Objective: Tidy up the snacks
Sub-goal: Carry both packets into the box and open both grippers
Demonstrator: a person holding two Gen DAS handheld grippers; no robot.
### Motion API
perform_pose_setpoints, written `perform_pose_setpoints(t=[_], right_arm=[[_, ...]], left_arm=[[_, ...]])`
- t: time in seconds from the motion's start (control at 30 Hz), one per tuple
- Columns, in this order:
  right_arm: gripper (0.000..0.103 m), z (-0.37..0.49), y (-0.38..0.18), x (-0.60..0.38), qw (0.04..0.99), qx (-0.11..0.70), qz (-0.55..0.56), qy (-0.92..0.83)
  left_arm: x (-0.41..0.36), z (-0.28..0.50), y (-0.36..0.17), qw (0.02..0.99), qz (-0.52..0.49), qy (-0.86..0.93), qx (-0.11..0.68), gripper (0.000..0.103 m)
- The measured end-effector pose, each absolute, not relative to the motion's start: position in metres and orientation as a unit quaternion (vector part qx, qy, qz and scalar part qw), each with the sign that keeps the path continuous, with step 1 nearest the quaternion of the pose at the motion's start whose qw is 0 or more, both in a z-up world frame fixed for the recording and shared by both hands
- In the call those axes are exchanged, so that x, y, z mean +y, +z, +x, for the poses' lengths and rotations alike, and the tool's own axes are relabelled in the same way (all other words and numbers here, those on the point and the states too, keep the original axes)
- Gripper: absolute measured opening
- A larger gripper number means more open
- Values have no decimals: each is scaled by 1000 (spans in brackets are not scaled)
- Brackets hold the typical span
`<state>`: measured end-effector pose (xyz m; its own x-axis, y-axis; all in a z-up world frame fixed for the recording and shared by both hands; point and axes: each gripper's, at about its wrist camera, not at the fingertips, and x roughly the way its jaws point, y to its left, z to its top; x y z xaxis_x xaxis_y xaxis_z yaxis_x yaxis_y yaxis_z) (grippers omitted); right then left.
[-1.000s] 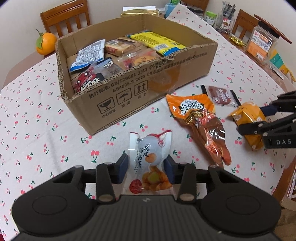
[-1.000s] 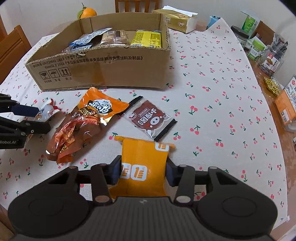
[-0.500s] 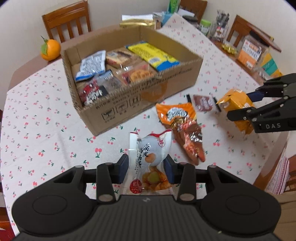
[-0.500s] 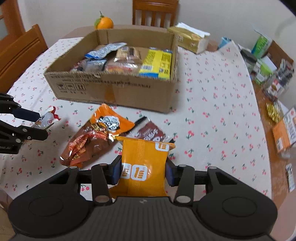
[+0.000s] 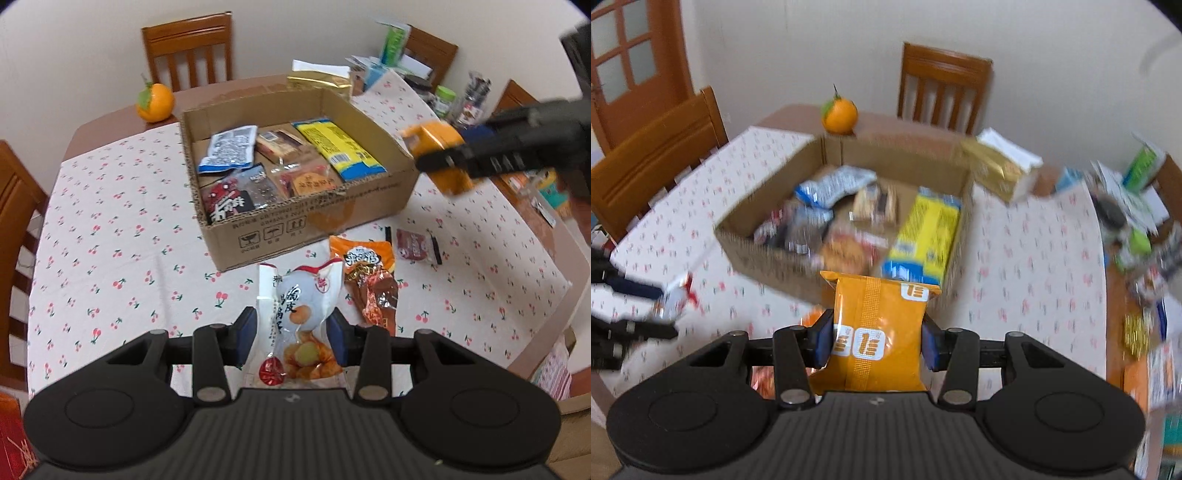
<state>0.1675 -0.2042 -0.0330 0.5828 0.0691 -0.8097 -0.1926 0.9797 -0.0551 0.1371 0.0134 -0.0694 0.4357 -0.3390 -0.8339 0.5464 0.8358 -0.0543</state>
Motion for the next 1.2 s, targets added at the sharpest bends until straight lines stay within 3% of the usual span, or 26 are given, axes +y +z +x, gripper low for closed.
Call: perform_pose_setpoints(t=[0.2, 0.57, 0.6, 0.67, 0.77, 1.2], right_arm=[[51, 214, -28, -201, 895, 427, -91, 92], [53, 265, -77, -206, 873, 466, -101, 103], [54, 264, -79, -207, 873, 466, -98, 105], [81, 261, -79, -208, 877, 461, -91, 103], [102, 249, -74, -210, 887, 444, -82, 99], [103, 187, -58, -209, 892, 445, -56, 47]], left_arm=[[18, 135, -64, 852, 94, -235, 458, 40], [9, 142, -51, 868, 84, -206, 445, 40], [8, 144, -51, 868, 84, -205, 444, 40], [5, 147, -48, 869, 87, -207, 441, 40], [0, 153, -45, 870, 92, -212, 436, 40], [-27, 204, -35, 868, 117, -245, 416, 40]])
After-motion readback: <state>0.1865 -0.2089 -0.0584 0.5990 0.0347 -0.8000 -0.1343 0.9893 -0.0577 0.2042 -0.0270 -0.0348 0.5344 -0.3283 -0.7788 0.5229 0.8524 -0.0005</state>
